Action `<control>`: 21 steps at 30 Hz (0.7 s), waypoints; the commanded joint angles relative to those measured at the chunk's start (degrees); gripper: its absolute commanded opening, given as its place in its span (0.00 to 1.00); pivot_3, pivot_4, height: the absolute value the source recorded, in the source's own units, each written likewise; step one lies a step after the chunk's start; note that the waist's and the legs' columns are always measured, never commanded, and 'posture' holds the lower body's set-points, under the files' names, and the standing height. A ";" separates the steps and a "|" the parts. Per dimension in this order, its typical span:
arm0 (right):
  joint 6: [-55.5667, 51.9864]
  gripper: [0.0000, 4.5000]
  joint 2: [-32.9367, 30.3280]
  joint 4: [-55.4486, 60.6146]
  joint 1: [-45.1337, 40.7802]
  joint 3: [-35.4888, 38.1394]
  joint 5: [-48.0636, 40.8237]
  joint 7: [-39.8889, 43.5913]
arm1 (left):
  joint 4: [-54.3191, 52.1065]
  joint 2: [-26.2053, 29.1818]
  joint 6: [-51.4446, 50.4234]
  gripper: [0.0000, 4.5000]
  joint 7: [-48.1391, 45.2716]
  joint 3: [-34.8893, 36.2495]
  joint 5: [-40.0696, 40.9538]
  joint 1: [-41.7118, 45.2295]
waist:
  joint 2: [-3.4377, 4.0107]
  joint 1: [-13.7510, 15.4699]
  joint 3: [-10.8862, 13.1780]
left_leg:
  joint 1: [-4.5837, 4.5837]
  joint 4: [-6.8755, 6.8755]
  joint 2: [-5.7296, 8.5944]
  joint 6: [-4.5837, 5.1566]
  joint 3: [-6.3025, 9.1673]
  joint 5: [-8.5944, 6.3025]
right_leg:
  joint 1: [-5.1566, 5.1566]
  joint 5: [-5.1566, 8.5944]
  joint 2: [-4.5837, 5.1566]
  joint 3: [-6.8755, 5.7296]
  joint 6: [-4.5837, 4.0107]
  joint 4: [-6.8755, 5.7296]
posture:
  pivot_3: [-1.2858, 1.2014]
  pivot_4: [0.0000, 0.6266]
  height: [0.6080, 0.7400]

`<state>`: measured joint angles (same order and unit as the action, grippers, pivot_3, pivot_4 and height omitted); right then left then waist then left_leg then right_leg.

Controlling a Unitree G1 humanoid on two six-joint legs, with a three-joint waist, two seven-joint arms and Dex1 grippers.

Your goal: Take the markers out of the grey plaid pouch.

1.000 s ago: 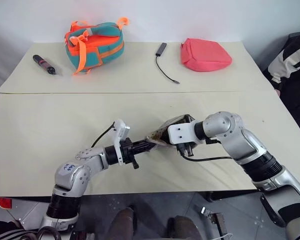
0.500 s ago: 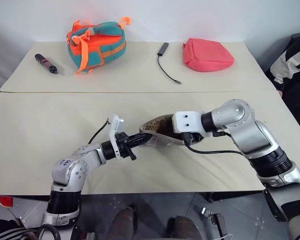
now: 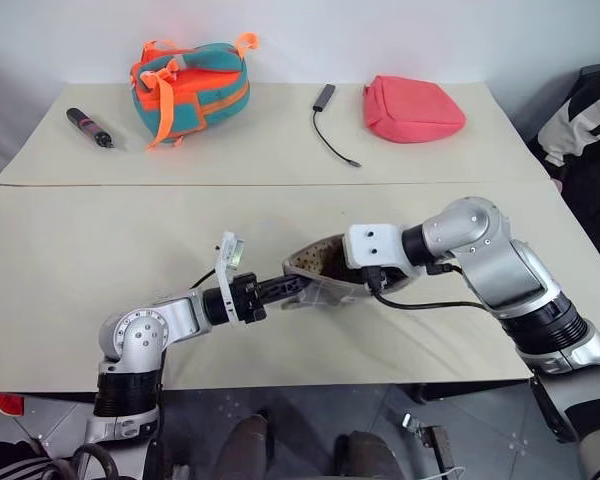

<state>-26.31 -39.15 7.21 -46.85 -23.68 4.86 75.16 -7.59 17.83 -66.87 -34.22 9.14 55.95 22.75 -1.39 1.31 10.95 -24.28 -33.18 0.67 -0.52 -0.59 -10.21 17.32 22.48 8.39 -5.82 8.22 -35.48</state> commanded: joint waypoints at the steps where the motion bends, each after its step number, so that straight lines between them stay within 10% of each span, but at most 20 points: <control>1: 0.50 0.60 0.25 -0.98 -0.16 -1.03 1.23 -1.30 | -1.15 0.90 5.11 0.00 -1.74 -1.53 -2.91 -0.80 | 0.00 -0.02 0.00 | 0.00 0.00 0.00 0.00 -0.01 0.00 | 0.00 0.00 0.00 0.00 0.00 0.00 | 0.52 0.24 1.00; 8: 3.97 0.17 -0.07 -3.77 -0.07 -2.26 3.58 -3.10 | 0.80 3.08 8.26 0.00 -2.48 -2.02 -6.16 -1.55 | 0.00 -0.08 0.00 | 0.00 0.00 0.01 0.00 -0.05 0.00 | 0.01 0.00 0.00 0.01 0.00 0.02 | 0.52 0.24 1.00; 21: 4.49 0.17 -0.55 -3.04 0.13 -2.26 3.40 -1.76 | 0.07 0.96 9.23 0.00 -0.79 -2.24 -5.70 -2.14 | 0.00 -0.04 0.00 | 0.01 0.00 -0.02 -0.01 -0.04 -0.01 | 0.01 0.00 -0.02 0.02 0.00 0.01 | 0.52 0.24 1.00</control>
<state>-22.24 -38.75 3.52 -46.83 -26.16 7.92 72.97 -6.80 18.69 -58.72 -35.55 5.67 50.25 20.83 -1.39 1.28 10.95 -24.27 -33.18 0.64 -0.53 -0.64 -10.22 17.33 22.48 8.37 -5.81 8.22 -35.47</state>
